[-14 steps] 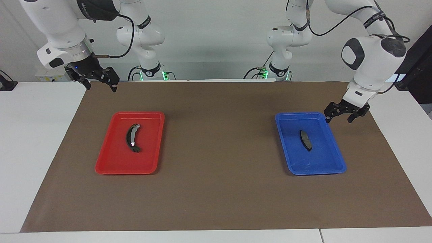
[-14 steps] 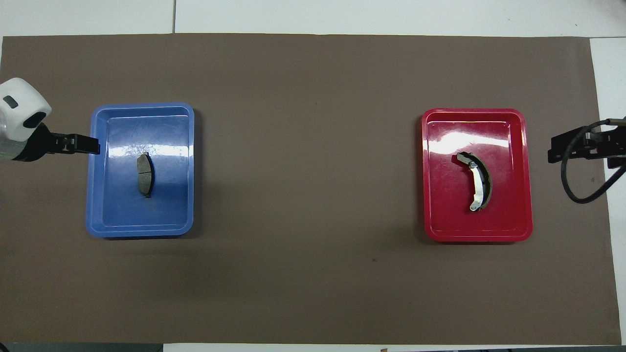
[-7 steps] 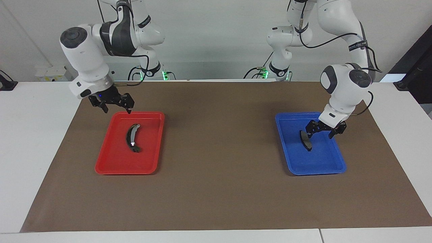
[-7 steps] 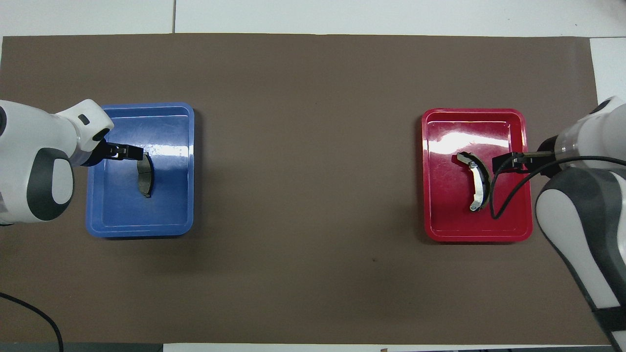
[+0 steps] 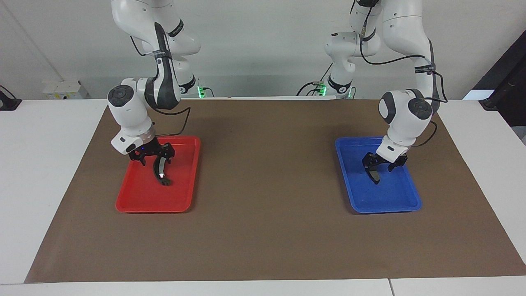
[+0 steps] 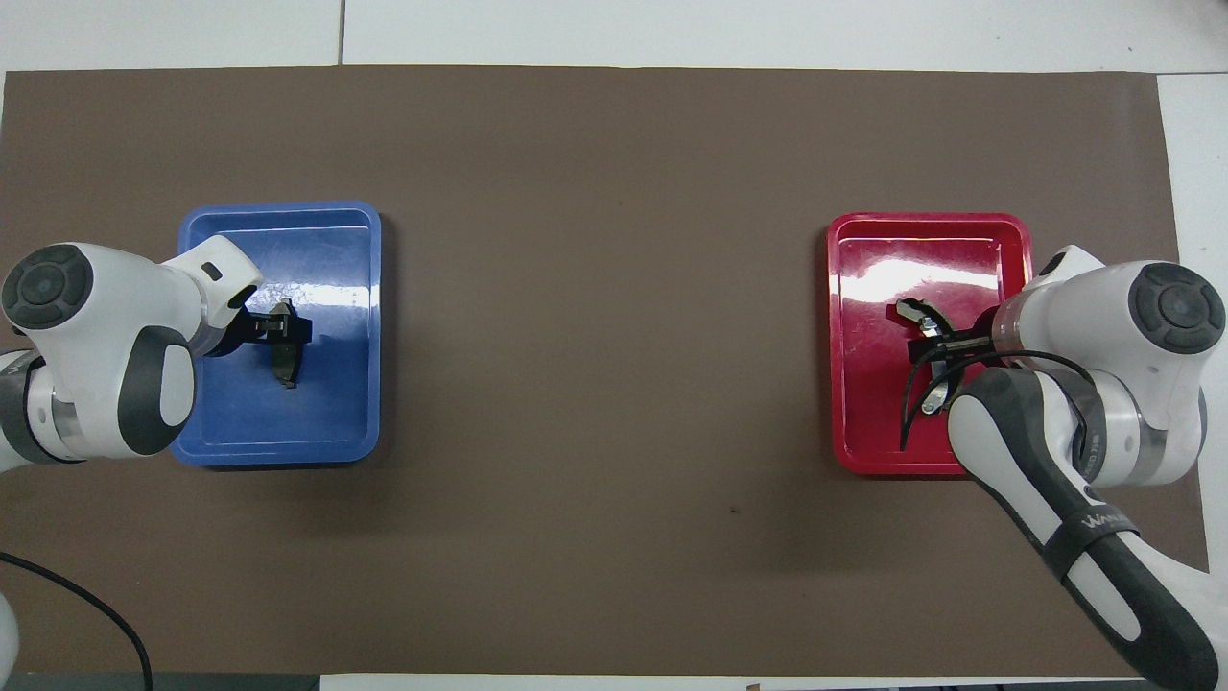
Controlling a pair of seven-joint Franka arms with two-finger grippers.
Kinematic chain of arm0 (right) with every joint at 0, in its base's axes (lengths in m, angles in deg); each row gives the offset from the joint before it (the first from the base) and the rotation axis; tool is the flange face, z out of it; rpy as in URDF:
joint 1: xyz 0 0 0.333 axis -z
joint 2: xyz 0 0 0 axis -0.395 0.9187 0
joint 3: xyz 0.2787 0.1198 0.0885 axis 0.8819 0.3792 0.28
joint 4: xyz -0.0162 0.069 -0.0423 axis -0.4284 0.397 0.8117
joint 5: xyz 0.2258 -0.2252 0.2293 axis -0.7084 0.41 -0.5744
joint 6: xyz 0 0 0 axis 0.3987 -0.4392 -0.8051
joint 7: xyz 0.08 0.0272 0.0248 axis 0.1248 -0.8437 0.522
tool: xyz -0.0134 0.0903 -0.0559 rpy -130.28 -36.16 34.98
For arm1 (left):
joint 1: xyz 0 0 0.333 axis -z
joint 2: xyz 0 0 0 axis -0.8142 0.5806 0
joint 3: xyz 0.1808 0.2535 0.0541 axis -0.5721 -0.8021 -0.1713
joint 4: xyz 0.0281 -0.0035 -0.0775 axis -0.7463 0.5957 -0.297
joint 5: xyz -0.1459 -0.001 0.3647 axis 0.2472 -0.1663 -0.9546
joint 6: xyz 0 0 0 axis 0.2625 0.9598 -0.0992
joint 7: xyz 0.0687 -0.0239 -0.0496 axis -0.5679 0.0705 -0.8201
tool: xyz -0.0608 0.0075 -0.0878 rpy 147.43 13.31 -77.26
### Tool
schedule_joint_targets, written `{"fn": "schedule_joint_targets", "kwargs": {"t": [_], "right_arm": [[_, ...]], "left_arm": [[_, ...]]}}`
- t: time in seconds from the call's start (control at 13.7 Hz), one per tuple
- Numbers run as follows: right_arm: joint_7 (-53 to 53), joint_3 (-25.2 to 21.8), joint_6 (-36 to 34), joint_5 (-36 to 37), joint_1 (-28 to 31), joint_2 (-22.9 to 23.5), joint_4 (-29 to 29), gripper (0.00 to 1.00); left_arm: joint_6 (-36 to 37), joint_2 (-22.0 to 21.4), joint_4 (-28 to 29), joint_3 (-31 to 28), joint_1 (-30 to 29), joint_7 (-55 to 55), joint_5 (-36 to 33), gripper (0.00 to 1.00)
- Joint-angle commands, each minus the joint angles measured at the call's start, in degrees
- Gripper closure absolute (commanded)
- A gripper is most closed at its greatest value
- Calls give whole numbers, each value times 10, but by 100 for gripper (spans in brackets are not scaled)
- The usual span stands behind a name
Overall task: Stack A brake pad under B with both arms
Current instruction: 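Grasp the dark pad with the left gripper while the right gripper grasps the silver pad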
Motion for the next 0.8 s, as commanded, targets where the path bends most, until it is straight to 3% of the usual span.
{"fn": "schedule_joint_targets", "kwargs": {"t": [0.0, 0.36, 0.58, 0.73], "right_arm": [[19, 3, 27, -7, 16, 15, 11, 0], [19, 4, 25, -8, 11, 12, 19, 7], [20, 4, 24, -8, 11, 11, 19, 16], [21, 4, 24, -9, 10, 9, 22, 17]], "left_arm": [[-36, -4, 16, -5, 19, -43, 5, 34], [-52, -8, 37, -5, 19, -71, 5, 55], [-44, -14, 30, -6, 19, -68, 5, 82], [21, -32, -12, -6, 19, -68, 5, 91]]}}
